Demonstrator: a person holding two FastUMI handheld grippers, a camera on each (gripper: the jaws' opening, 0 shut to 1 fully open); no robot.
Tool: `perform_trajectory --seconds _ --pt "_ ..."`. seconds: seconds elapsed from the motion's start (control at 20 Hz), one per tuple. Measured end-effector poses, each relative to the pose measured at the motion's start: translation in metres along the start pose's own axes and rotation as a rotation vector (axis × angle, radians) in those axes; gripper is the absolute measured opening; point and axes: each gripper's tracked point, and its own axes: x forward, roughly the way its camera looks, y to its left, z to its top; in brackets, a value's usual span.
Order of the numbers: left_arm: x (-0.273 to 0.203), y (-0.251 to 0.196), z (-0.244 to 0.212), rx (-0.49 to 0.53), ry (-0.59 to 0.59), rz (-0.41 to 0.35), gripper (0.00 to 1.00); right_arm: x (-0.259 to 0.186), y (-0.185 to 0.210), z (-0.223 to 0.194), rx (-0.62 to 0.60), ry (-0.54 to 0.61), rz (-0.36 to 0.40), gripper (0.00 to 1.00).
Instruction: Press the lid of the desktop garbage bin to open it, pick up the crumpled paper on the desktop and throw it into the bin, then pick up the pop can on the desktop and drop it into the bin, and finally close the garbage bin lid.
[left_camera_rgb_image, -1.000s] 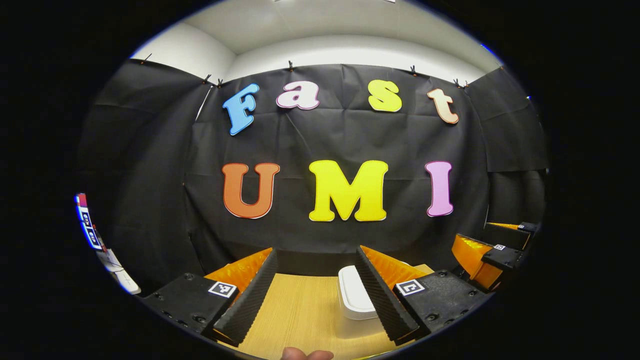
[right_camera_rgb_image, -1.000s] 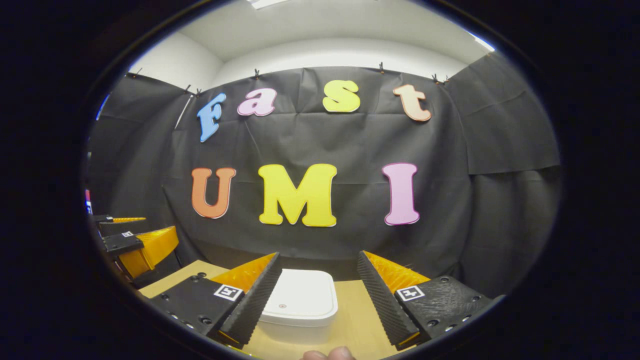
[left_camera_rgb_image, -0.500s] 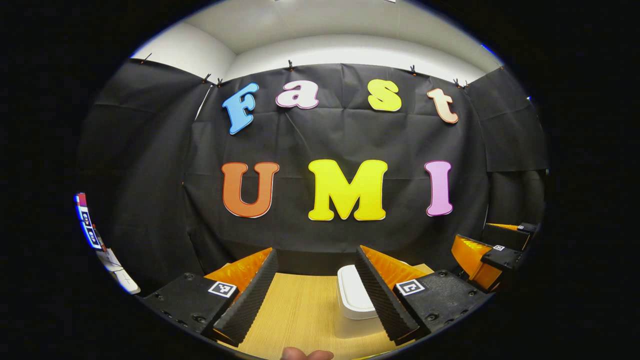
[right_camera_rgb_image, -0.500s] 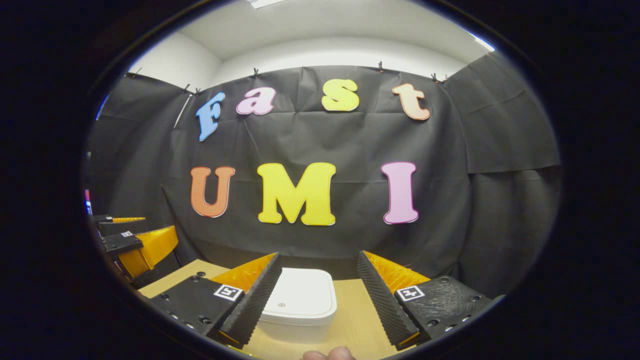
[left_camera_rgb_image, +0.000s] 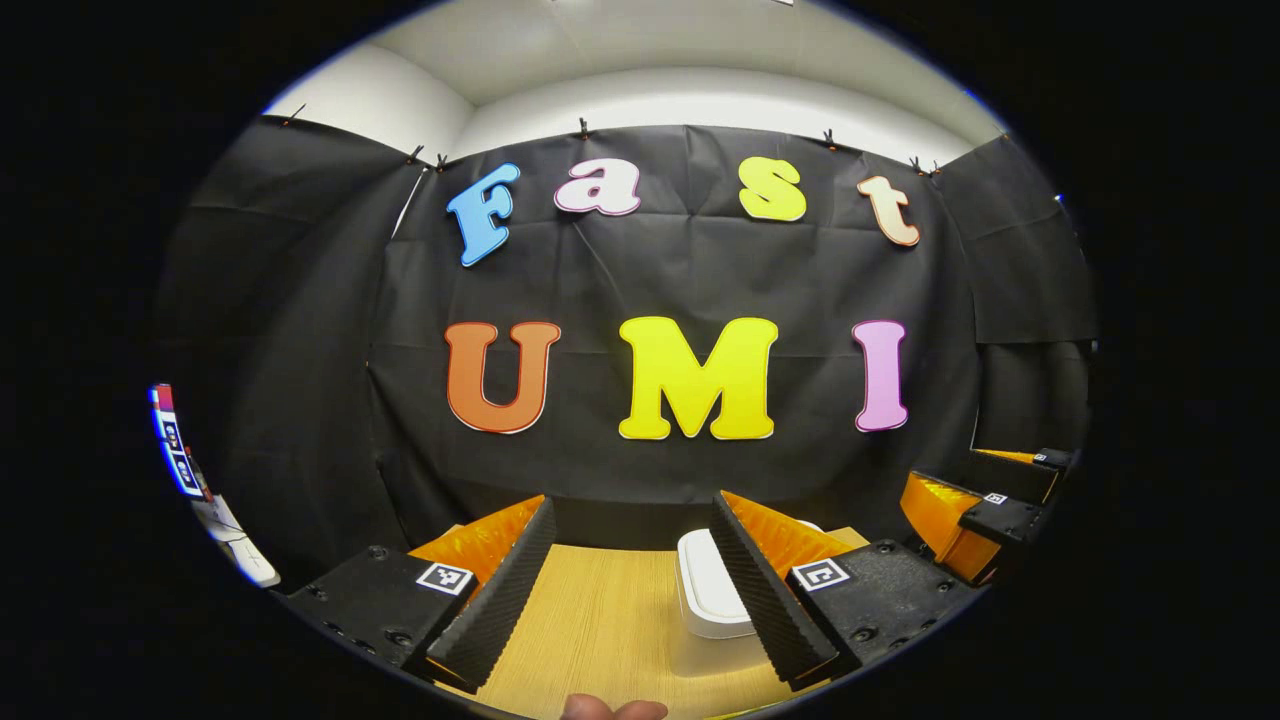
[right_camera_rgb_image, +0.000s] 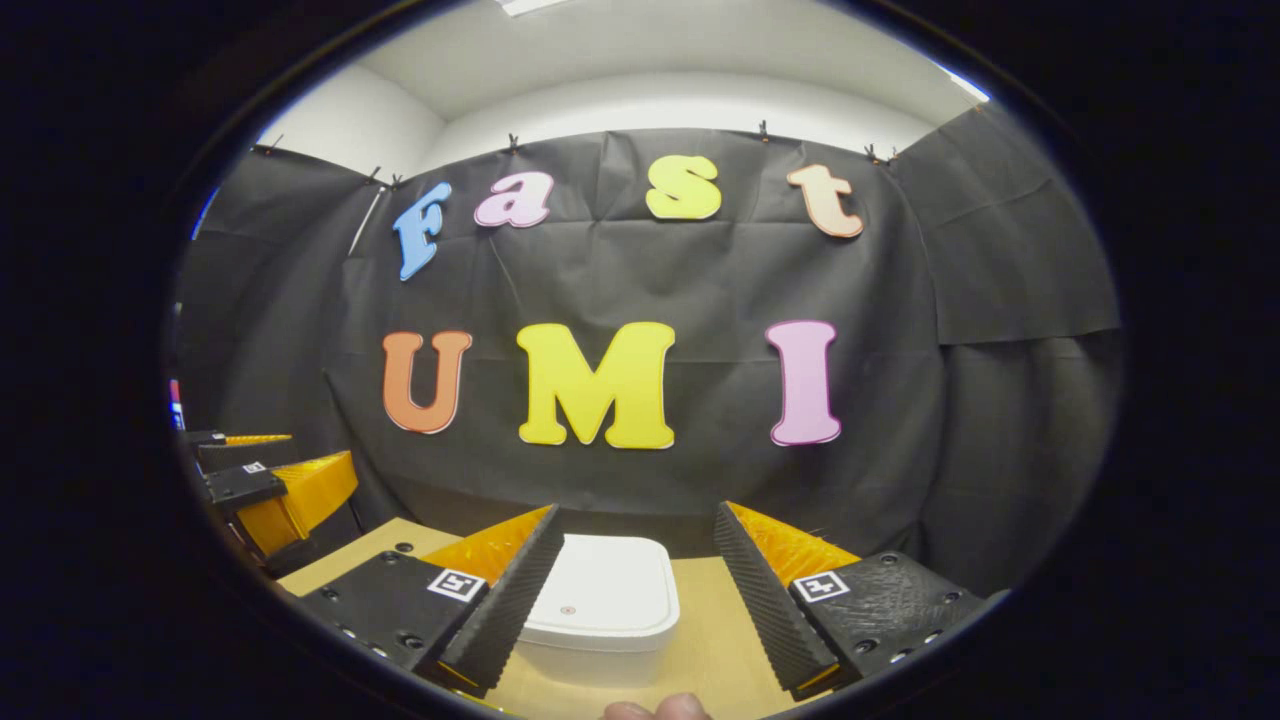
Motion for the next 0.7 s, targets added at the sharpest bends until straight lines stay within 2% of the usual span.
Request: perform_trajectory --seconds 0.7 --pt "0.003 0.012 0.001 0.01 -0.012 0.012 1.0 0.007 0.013 0.005 0.001 -0.008 0.008 0.96"
